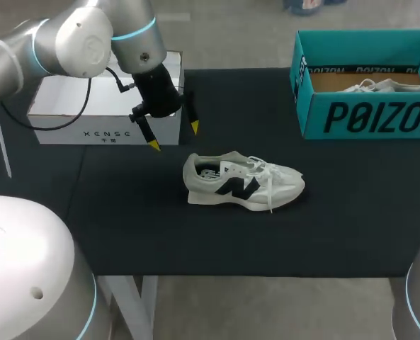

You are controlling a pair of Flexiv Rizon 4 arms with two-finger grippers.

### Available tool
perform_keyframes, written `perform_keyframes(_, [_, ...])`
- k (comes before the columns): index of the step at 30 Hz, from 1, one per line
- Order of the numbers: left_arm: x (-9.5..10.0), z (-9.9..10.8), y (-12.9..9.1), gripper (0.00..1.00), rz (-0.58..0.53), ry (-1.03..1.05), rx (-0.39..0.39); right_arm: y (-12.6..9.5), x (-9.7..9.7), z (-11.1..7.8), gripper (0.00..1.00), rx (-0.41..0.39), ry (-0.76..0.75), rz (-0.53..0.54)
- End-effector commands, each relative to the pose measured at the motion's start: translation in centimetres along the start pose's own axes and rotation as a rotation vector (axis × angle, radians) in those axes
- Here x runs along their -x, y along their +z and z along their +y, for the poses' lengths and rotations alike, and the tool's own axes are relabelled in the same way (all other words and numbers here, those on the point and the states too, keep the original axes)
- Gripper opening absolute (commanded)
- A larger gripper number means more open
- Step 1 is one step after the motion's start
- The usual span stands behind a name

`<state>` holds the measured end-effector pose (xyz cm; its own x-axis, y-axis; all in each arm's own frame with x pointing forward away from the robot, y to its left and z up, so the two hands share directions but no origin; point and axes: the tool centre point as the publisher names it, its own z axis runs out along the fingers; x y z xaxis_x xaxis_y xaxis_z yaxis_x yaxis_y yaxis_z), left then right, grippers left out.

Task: Take the shoe out of the shoebox, open the shoe tongue, remove and reinsert the insole, then place the shoe into the shoebox

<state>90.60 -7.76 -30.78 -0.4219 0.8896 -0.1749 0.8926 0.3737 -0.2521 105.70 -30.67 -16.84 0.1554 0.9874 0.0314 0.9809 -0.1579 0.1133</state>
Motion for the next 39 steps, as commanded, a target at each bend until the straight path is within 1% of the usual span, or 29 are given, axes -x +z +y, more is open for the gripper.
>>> perform_keyframes(1, [-0.3,0.5,-0.7,1.00,-0.140,-0.923,-0.248,0.0,0.0,0.0,1.00,0.001,0.001,0.000])
perform_keyframes(20, [-0.3,0.5,-0.7,1.00,-0.140,-0.923,-0.248,0.0,0.0,0.0,1.00,0.001,0.001,0.000])
perform_keyframes(21, [-0.4,0.6,-0.6,1.00,-0.197,-1.031,-0.210,0.0,0.0,0.0,1.00,0.001,0.001,0.000])
perform_keyframes(22, [-0.6,0.4,-0.3,1.00,-0.196,-1.095,-0.216,0.0,0.0,0.0,1.00,0.001,0.001,0.000])
perform_keyframes(23, [-1.0,-0.2,-0.1,1.00,-0.235,-1.163,-0.171,0.0,0.0,0.0,1.00,0.001,0.001,0.000])
perform_keyframes(24, [-1.4,-0.6,0.1,1.00,-0.270,-1.204,-0.171,0.0,0.0,0.0,1.00,0.001,0.001,0.000])
perform_keyframes(25, [-1.9,-1.0,0.2,1.00,-0.273,-1.199,-0.199,0.0,0.0,0.0,1.00,0.001,0.001,0.000])
perform_keyframes(26, [-2.4,-1.2,0.4,1.00,-0.311,-1.251,-0.181,0.0,0.0,0.0,1.00,0.001,0.001,0.000])
perform_keyframes(27, [-2.8,-1.5,0.5,1.00,-0.306,-1.252,-0.201,0.0,0.0,0.0,1.00,0.001,0.001,0.000])
perform_keyframes(29, [-3.7,-1.7,0.8,1.00,-0.327,-1.323,-0.223,0.0,0.0,0.0,1.00,0.001,0.001,0.000])
perform_keyframes(30, [-4.2,-2.0,0.8,1.00,-0.355,-1.341,-0.231,0.0,0.0,0.0,1.00,0.001,0.001,0.000])
perform_keyframes(31, [-4.7,-2.0,0.8,1.00,-0.357,-1.375,-0.259,0.0,0.0,0.0,1.00,0.001,0.001,0.000])
perform_keyframes(32, [-5.1,-2.1,0.8,1.00,-0.362,-1.386,-0.261,0.0,0.0,0.0,1.00,0.001,0.001,0.000])
perform_keyframes(33, [-5.3,-2.4,1.0,1.00,-0.367,-1.409,-0.243,0.0,0.0,0.0,1.00,0.001,0.001,0.000])
perform_keyframes(35, [-5.8,-2.5,1.4,1.00,-0.344,-1.402,-0.275,0.0,0.0,0.0,1.00,0.001,0.001,0.000])
perform_keyframes(36, [-6.0,-2.5,1.7,1.00,-0.341,-1.405,-0.276,0.0,0.0,0.0,1.00,0.001,0.001,0.000])
perform_keyframes(38, [-6.3,-2.1,2.4,1.00,-0.308,-1.372,-0.337,0.0,0.0,0.0,1.00,0.001,0.001,0.000])
perform_keyframes(39, [-6.5,-2.0,2.8,1.00,-0.310,-1.367,-0.363,0.0,0.0,0.0,1.00,0.001,0.001,0.000])
